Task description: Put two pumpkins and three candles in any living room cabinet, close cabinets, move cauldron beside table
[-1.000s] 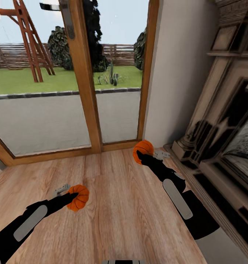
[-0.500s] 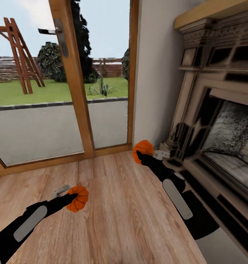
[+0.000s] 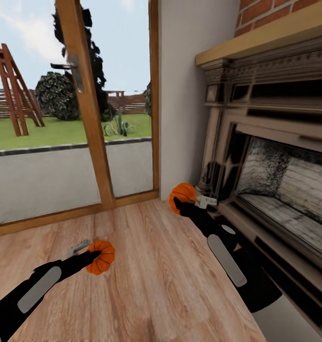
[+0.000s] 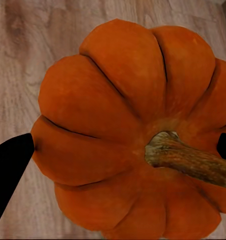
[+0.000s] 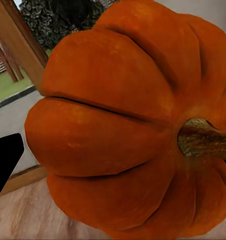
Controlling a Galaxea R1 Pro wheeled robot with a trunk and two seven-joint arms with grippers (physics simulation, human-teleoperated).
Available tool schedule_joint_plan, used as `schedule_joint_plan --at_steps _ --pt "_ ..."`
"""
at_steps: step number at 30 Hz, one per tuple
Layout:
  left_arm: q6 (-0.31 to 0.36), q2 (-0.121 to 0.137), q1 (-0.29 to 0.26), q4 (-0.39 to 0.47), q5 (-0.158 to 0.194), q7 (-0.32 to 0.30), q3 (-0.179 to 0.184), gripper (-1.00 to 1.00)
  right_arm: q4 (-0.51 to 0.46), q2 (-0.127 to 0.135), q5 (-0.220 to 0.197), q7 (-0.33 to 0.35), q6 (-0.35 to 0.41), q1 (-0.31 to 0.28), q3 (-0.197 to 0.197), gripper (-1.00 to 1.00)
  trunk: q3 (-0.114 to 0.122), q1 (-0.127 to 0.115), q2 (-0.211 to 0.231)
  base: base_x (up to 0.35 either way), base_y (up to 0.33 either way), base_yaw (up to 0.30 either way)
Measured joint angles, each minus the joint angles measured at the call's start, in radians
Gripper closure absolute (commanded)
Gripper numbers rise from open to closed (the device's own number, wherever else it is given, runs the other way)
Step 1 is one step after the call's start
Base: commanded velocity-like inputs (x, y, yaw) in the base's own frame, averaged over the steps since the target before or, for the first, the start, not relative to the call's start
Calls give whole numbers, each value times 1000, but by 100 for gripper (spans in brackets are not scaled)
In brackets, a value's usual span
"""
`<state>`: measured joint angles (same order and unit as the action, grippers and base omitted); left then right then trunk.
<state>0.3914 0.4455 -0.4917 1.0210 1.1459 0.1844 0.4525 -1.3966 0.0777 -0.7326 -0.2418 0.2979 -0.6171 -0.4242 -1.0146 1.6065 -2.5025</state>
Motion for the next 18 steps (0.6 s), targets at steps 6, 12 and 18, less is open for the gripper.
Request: schedule_joint_plan --at_steps 6,12,18 --pt "0 0 0 -1 0 0 1 100 1 0 6 0 0 0 -4 100 25 -3 1 -314 0 -17" --pt "-1 0 0 -4 0 1 1 100 1 -1 7 0 -1 0 -10 100 48 -6 3 -48 0 -1" --pt "0 0 0 -6 0 3 1 100 49 -3 24 0 -1 0 -15 100 67 -27 40 -3 0 0"
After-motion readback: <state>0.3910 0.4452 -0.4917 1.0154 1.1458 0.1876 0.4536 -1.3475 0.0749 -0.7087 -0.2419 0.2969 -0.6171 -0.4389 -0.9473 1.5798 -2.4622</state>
